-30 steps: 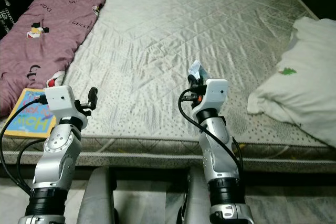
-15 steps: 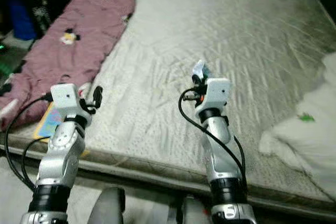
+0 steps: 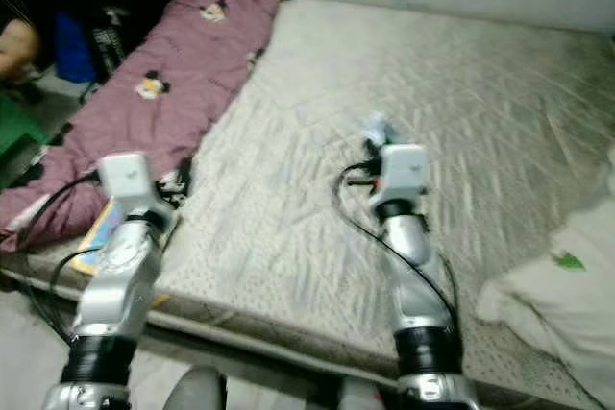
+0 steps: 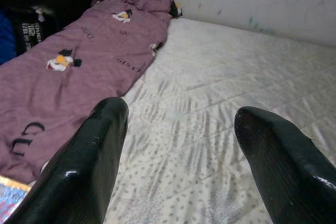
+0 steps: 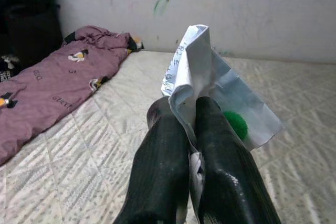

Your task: Clean up the room

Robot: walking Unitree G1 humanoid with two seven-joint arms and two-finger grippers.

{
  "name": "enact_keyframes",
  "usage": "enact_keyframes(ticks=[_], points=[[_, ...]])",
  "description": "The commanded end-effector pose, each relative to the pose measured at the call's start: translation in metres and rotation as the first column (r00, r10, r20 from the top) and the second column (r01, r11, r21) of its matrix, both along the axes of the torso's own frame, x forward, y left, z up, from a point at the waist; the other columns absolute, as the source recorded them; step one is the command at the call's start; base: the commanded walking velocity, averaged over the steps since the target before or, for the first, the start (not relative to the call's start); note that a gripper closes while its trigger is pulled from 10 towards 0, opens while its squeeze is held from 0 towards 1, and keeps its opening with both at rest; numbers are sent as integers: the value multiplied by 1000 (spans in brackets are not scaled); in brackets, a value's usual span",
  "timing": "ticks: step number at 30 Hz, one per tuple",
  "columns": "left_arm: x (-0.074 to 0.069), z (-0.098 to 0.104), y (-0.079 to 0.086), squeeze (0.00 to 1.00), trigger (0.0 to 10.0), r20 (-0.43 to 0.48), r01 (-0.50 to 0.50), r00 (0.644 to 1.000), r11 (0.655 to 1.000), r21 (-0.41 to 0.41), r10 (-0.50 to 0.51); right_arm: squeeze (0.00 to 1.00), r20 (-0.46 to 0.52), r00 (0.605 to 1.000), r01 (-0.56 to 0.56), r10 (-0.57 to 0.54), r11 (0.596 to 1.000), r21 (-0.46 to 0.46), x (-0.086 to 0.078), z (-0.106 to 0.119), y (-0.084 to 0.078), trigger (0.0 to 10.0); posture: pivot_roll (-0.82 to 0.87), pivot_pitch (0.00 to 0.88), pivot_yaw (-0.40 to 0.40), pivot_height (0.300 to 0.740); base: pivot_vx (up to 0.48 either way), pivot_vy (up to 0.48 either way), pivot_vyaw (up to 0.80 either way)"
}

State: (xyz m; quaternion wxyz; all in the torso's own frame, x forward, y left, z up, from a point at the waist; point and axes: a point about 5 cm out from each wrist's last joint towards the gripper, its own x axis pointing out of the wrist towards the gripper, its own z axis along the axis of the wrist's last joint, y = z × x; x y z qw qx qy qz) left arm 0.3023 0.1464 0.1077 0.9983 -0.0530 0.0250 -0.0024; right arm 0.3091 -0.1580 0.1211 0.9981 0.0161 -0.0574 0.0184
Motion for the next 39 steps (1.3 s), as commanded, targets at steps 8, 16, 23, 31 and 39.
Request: enact_keyframes(ticks=[8, 16, 23, 31, 39], points=[[-2, -3, 15, 0, 10000, -16, -55, 998, 998, 1, 55, 0, 7, 1000, -27, 26, 1000, 9, 4, 3, 14, 10000, 40, 0, 7, 740, 0, 0, 0], [-1, -3, 12, 0, 10000, -17, -29, 999, 1000, -13, 28, 0, 7, 1000, -25, 25, 999, -21, 4, 3, 13, 10000, 38, 0, 6, 740, 0, 0, 0], [-1, -2, 11, 0, 10000, -4, -31, 1000, 998, -53, 31, 0, -10, 1000, -17, 17, 1000, 7, 5, 1, 11, 10000, 39, 0, 4, 740, 0, 0, 0], [0, -1, 8, 0, 10000, -5, -10, 1000, 999, -53, 10, 0, -17, 1000, -26, 26, 1000, 8, 6, 0, 13, 10000, 39, 0, 3, 740, 0, 0, -65], [-1, -2, 7, 0, 10000, -8, -2, 1000, 999, -47, 1, 0, -15, 999, -47, 46, 998, -33, 5, 0, 16, 10000, 41, 0, 2, 740, 0, 0, -51]])
